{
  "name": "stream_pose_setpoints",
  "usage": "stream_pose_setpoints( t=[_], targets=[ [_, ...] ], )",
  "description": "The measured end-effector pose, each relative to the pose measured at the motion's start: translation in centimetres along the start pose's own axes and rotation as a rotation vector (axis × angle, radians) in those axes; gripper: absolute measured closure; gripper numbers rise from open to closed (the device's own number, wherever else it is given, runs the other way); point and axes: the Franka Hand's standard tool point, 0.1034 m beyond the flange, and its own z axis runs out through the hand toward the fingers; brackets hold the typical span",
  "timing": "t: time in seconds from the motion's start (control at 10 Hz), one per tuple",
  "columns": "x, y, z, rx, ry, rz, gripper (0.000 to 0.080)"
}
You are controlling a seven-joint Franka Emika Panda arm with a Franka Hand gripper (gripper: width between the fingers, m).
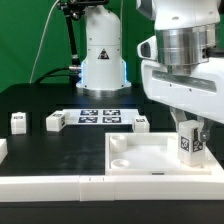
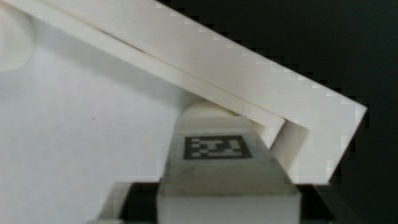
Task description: Assemble one leg
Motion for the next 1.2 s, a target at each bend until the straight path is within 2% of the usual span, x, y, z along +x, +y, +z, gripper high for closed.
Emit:
stream_pose_setpoints(
  t=[0.3, 0.5, 0.6, 0.7, 0.8, 0.9, 1.2],
  targets=[
    [-0.18, -0.07, 0.03, 0.003, 0.0, 0.228, 0.0507],
    [-0.23, -0.08, 0.06, 0.003, -0.001, 0.184, 0.0507],
    [-0.26, -0.05, 0.07, 0.001, -0.002, 0.142, 0.03],
    [-0.39, 0.08, 0.09, -0.011, -0.007, 0.107, 0.0198],
    [-0.66, 0.17, 0.08, -0.029, -0.015, 0.06, 0.0198],
    [-0.76, 0.11, 0.08, -0.028, -0.015, -0.049, 0.0163],
    [-0.83, 0.09, 0.18, -0.032, -0.009, -0.421, 0.0152]
  ],
)
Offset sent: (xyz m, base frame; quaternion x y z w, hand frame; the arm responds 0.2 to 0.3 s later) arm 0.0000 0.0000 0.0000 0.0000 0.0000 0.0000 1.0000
